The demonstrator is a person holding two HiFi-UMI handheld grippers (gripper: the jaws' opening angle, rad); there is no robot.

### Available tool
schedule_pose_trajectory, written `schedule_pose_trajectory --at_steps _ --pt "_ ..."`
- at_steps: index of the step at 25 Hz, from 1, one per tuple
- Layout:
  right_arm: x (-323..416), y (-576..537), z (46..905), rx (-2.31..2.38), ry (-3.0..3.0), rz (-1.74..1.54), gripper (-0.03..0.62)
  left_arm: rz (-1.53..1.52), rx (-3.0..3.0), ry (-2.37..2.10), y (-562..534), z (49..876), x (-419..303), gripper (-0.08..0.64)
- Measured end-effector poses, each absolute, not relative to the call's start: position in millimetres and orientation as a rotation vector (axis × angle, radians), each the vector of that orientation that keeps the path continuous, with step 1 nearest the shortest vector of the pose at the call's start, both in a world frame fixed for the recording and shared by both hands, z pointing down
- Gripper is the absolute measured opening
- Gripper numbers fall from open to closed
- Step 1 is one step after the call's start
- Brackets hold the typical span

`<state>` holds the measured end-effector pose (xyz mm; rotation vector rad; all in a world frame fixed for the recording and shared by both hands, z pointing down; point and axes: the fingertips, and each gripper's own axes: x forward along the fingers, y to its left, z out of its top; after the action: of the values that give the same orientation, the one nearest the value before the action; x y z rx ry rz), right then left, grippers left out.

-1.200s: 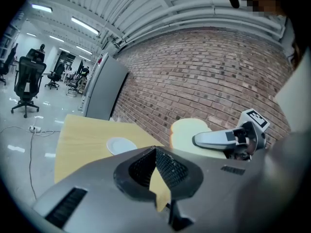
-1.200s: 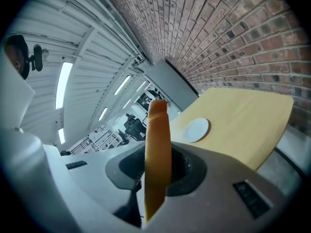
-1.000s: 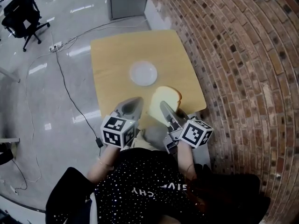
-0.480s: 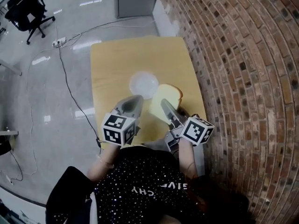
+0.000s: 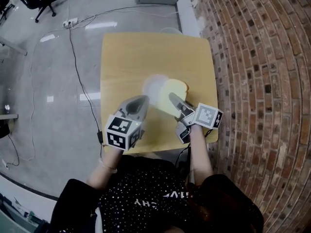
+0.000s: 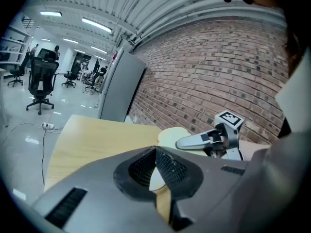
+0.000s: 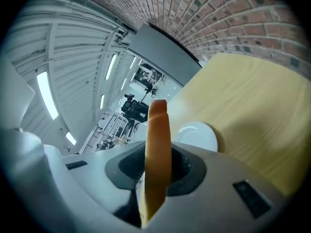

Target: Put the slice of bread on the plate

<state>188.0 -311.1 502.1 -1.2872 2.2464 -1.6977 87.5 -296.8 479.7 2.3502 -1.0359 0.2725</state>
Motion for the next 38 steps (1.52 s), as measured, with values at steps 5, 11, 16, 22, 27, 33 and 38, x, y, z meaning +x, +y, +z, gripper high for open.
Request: schedule_pose_trajectory --at_steps 5,11,16,22,27,33,38 --pt "172 -335 535 -1.282 2.231 -1.821 0.095 0.276 2.328 -0.991 -308 493 86 0.009" --pt "156 -351 567 -1.216 2.176 -1.984 0.095 0.271 2.302 -0.946 -313 503 85 0.009" --pt "142 -357 578 -1.094 2.075 -2.099 0.095 0.265 2.267 -0.931 -308 511 80 0.009" --pt "143 -358 598 -1.258 2.162 -2.143 0.095 0.245 2.239 -0.939 -308 514 70 0.009" --pt "142 -358 598 -1.415 2.315 -2.086 0.118 0.229 2.245 -0.936 -309 510 66 0.009" --pt "144 -355 601 -1.737 2.551 -1.880 0.296 0.212 2.260 -0.920 -306 503 66 0.011" --pt "151 -354 595 -2.004 2.737 -1.588 0.403 0.205 2.269 -0.914 -299 500 62 0.009"
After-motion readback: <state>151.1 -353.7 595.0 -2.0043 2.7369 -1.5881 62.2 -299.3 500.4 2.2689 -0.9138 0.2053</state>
